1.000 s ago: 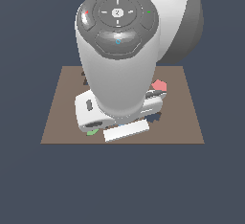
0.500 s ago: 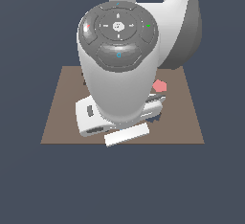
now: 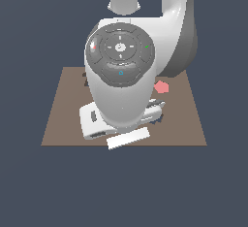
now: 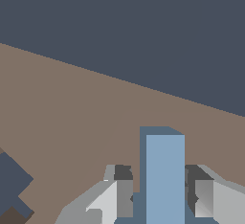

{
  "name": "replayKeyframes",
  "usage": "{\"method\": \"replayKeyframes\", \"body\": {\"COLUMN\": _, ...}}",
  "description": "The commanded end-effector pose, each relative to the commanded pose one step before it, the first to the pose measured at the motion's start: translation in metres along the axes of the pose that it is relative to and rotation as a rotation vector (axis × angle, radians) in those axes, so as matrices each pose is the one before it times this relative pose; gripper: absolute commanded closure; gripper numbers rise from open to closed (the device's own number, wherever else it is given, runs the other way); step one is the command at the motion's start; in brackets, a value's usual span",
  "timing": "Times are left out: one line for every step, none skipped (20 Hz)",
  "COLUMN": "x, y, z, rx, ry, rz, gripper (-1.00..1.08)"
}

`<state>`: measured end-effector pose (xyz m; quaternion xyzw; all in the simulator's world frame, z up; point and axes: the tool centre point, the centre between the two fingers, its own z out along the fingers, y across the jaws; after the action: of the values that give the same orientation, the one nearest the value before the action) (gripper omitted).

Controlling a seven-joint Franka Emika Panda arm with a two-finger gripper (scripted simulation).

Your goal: Insert a designated object into the corresponding slot on a board.

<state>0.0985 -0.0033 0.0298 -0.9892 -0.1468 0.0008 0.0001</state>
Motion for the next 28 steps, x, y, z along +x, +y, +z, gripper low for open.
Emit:
{"method": "replayKeyframes", "body": {"x": 0.00051, "y": 0.00017, "z": -0.00002, "rx": -0.00049, "ry": 0.00149, "rz": -0.00005, "gripper": 1.08}}
{"method": "replayKeyframes", "body": {"x": 0.0, "y": 0.0, "z": 0.0, "rx": 0.0, "ry": 0.0, "rz": 0.0, "gripper": 1.08}}
{"method": "replayKeyframes", "body": {"x": 0.0, "y": 0.0, "z": 0.0, "rx": 0.0, "ry": 0.0, "rz": 0.0, "gripper": 1.08}}
{"method": "replayKeyframes", "body": {"x": 0.0, "y": 0.0, "z": 0.0, "rx": 0.0, "ry": 0.0, "rz": 0.0, "gripper": 1.08}}
{"method": "replayKeyframes", "body": {"x": 0.0, "y": 0.0, "z": 0.0, "rx": 0.0, "ry": 0.0, "rz": 0.0, "gripper": 1.08}}
{"method": "replayKeyframes", "body": {"x": 0.0, "y": 0.0, "z": 0.0, "rx": 0.0, "ry": 0.0, "rz": 0.0, "gripper": 1.08}}
{"method": "replayKeyframes", "body": {"x": 0.0, "y": 0.0, "z": 0.0, "rx": 0.0, "ry": 0.0, "rz": 0.0, "gripper": 1.08}}
{"method": "replayKeyframes", "body": {"x": 0.0, "y": 0.0, "z": 0.0, "rx": 0.0, "ry": 0.0, "rz": 0.0, "gripper": 1.08}}
{"method": "replayKeyframes", "body": {"x": -0.00011, "y": -0.00003, "z": -0.00006, "rx": 0.0, "ry": 0.0, "rz": 0.0, "gripper": 1.08}}
{"method": "replayKeyframes", "body": {"x": 0.00006, "y": 0.00002, "z": -0.00063, "rx": 0.0, "ry": 0.0, "rz": 0.0, "gripper": 1.08}}
{"method": "replayKeyframes", "body": {"x": 0.00016, "y": 0.00004, "z": -0.00188, "rx": 0.0, "ry": 0.0, "rz": 0.0, "gripper": 1.08}}
{"method": "replayKeyframes", "body": {"x": 0.00016, "y": 0.00004, "z": -0.00188, "rx": 0.0, "ry": 0.0, "rz": 0.0, "gripper": 1.08}}
{"method": "replayKeyframes", "body": {"x": 0.00005, "y": 0.00001, "z": -0.00063, "rx": 0.0, "ry": 0.0, "rz": 0.0, "gripper": 1.08}}
{"method": "replayKeyframes", "body": {"x": -0.00039, "y": -0.00031, "z": 0.00213, "rx": 0.00028, "ry": -0.0009, "rz": -0.00027, "gripper": 1.08}}
{"method": "replayKeyframes", "body": {"x": -0.00008, "y": -0.00014, "z": -0.00001, "rx": 0.0, "ry": 0.0, "rz": 0.0, "gripper": 1.08}}
{"method": "replayKeyframes", "body": {"x": -0.00051, "y": 0.00047, "z": -0.00003, "rx": -0.00001, "ry": 0.00002, "rz": 0.00129, "gripper": 1.08}}
{"method": "replayKeyframes", "body": {"x": -0.00073, "y": 0.00042, "z": -0.00003, "rx": 0.0, "ry": 0.0, "rz": 0.00162, "gripper": 1.08}}
{"method": "replayKeyframes", "body": {"x": -0.00103, "y": 0.0006, "z": -0.00004, "rx": 0.0, "ry": 0.0, "rz": 0.00229, "gripper": 1.08}}
{"method": "replayKeyframes", "body": {"x": -0.00133, "y": 0.00078, "z": -0.00005, "rx": 0.0, "ry": 0.0, "rz": 0.00297, "gripper": 1.08}}
{"method": "replayKeyframes", "body": {"x": -0.00163, "y": 0.00094, "z": -0.00006, "rx": -0.00001, "ry": 0.0, "rz": 0.00362, "gripper": 1.08}}
{"method": "replayKeyframes", "body": {"x": -0.00194, "y": 0.00113, "z": -0.00007, "rx": -0.00001, "ry": 0.0, "rz": 0.00431, "gripper": 1.08}}
{"method": "replayKeyframes", "body": {"x": -0.00226, "y": 0.00132, "z": -0.00008, "rx": -0.00001, "ry": 0.0, "rz": 0.00503, "gripper": 1.08}}
{"method": "replayKeyframes", "body": {"x": -0.00257, "y": 0.00149, "z": -0.00009, "rx": -0.00001, "ry": 0.0, "rz": 0.00572, "gripper": 1.08}}
{"method": "replayKeyframes", "body": {"x": -0.0029, "y": 0.00168, "z": -0.0001, "rx": -0.00001, "ry": 0.0, "rz": 0.00644, "gripper": 1.08}}
{"method": "replayKeyframes", "body": {"x": -0.00323, "y": 0.00187, "z": -0.00011, "rx": -0.00001, "ry": 0.0, "rz": 0.00718, "gripper": 1.08}}
{"method": "replayKeyframes", "body": {"x": -0.00357, "y": 0.00207, "z": -0.00013, "rx": -0.00001, "ry": 0.0, "rz": 0.00793, "gripper": 1.08}}
{"method": "replayKeyframes", "body": {"x": -0.00391, "y": 0.00227, "z": -0.00014, "rx": -0.00001, "ry": 0.0, "rz": 0.00871, "gripper": 1.08}}
{"method": "replayKeyframes", "body": {"x": -0.00427, "y": 0.00248, "z": -0.00015, "rx": -0.00001, "ry": 0.0, "rz": 0.00952, "gripper": 1.08}}
